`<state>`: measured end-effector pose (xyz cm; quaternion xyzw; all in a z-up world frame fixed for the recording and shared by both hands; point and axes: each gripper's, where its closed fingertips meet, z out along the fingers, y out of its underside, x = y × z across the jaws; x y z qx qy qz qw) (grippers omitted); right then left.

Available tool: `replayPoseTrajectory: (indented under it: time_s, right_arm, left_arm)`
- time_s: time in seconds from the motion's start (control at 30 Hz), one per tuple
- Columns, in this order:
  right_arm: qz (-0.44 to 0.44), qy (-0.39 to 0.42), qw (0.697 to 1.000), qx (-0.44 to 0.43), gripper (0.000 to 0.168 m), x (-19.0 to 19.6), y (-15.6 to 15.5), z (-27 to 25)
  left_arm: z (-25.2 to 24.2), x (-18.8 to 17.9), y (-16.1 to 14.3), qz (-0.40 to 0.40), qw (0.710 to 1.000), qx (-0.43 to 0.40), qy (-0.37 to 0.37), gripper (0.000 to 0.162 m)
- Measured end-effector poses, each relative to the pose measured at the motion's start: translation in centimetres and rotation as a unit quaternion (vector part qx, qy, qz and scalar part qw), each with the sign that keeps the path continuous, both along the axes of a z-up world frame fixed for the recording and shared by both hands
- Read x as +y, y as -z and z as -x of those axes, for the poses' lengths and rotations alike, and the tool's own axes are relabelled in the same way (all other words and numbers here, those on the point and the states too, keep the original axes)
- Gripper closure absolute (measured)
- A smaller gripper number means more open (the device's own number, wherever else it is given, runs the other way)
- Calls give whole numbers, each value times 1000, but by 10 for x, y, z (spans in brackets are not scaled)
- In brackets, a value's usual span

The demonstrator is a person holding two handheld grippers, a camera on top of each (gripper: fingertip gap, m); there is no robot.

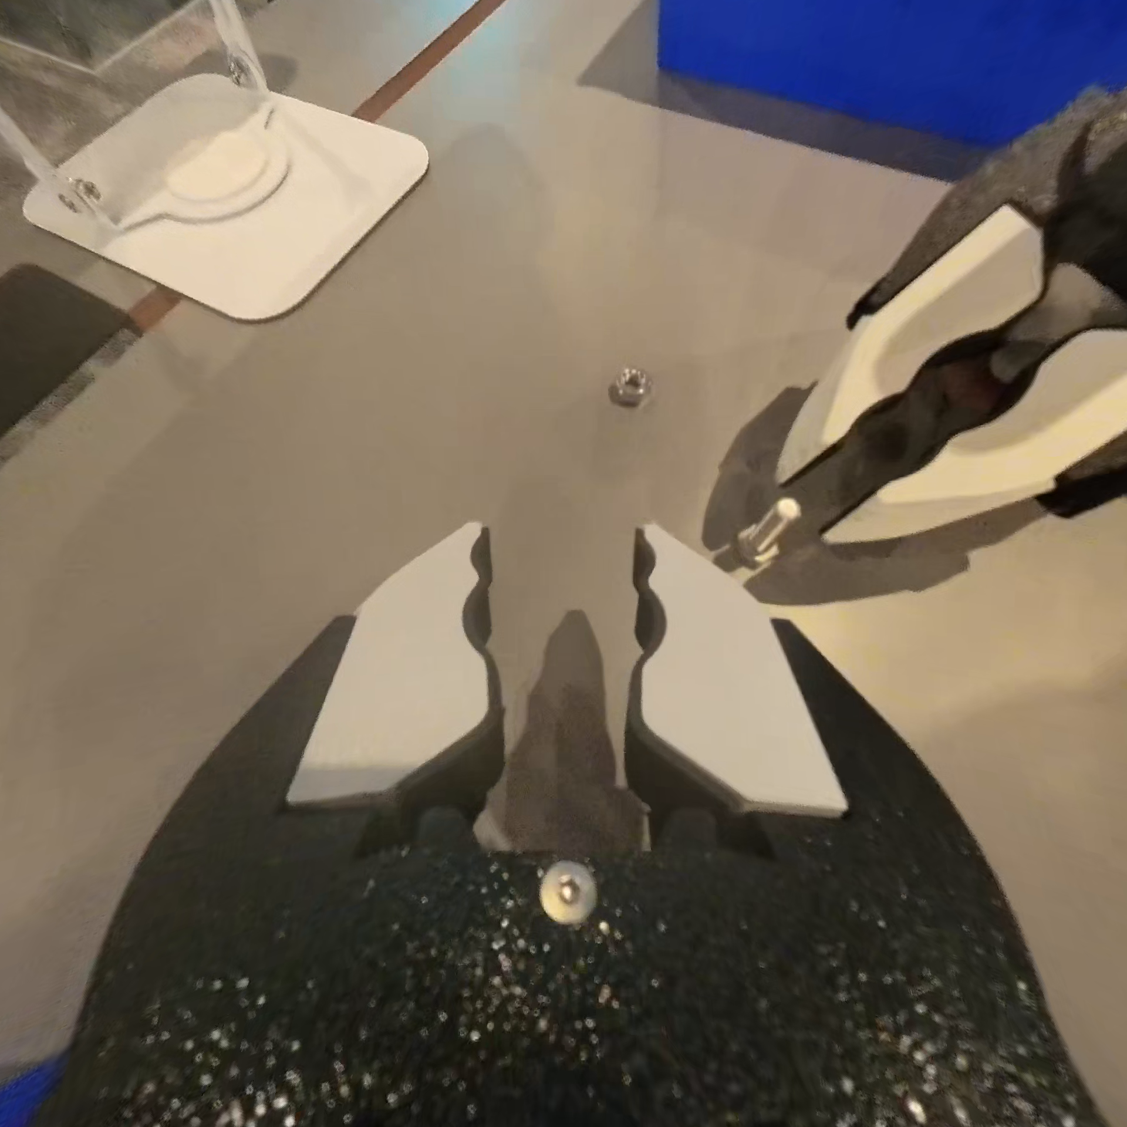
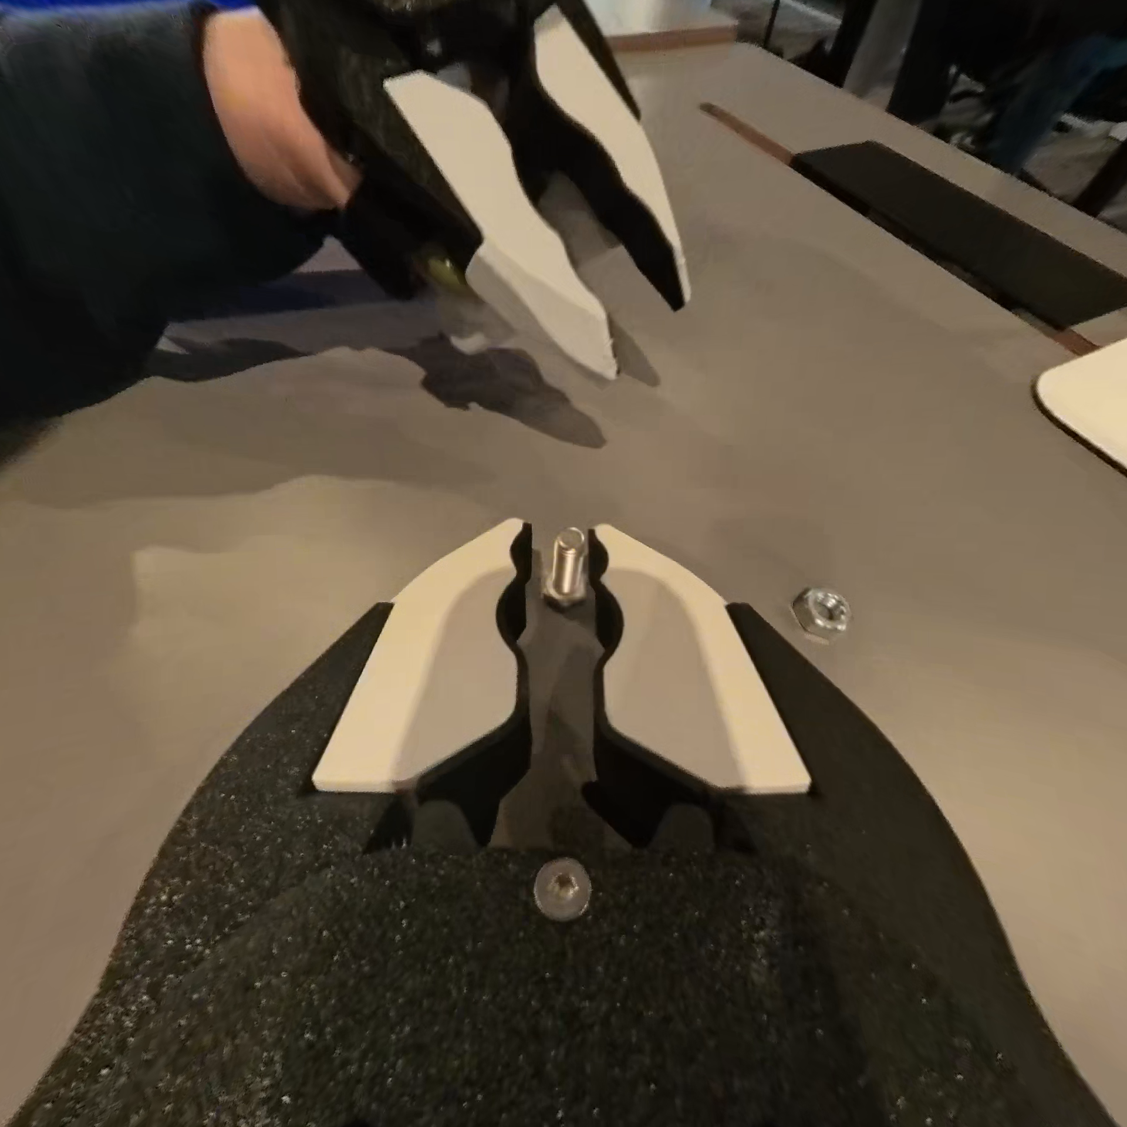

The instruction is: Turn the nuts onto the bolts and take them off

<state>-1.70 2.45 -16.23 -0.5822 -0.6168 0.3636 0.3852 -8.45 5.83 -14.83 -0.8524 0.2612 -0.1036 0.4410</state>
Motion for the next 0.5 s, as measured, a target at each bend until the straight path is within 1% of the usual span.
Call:
replayPoseTrajectory:
  time_s: [0.03, 0.13, 0.33, 0.37, 0.43, 0.5]
  right_arm:
    - [1, 3, 1000, 0, 155, 1, 0, 2]
    - [4, 11, 1000, -15, 158, 5, 6, 4]
    - [-3, 20, 999, -41, 158, 7, 13, 10]
    - [-7, 32, 999, -39, 158, 10, 12, 10]
    - [-15, 47, 998, -24, 158, 16, 8, 15]
    - [-15, 52, 999, -1, 158, 18, 1, 20]
  left_arm:
    - [1, -3, 3, -1, 1000, 3, 1, 114]
    - [-2, -9, 6, -2, 1000, 14, 12, 104]
    - [-17, -22, 12, 12, 998, 6, 58, 97]
    - [-20, -25, 12, 12, 998, 2, 68, 99]
    - [-25, -28, 9, 0, 996, -3, 86, 112]
    - [-31, -28, 8, 0, 995, -11, 97, 118]
